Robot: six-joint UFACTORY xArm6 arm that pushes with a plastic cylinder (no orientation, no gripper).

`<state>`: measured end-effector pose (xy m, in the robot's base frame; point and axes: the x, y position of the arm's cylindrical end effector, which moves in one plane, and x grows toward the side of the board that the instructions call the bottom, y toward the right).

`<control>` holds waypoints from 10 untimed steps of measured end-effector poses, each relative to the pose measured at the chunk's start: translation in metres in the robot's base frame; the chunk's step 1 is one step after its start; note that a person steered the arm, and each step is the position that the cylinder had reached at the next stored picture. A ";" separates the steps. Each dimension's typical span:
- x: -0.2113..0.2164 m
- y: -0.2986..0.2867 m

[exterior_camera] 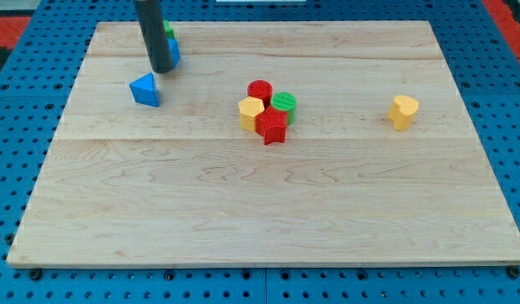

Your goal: Slide the triangle close to the cube

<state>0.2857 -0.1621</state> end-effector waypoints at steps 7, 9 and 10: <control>0.014 -0.140; 0.036 -0.137; 0.038 -0.075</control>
<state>0.3241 -0.2371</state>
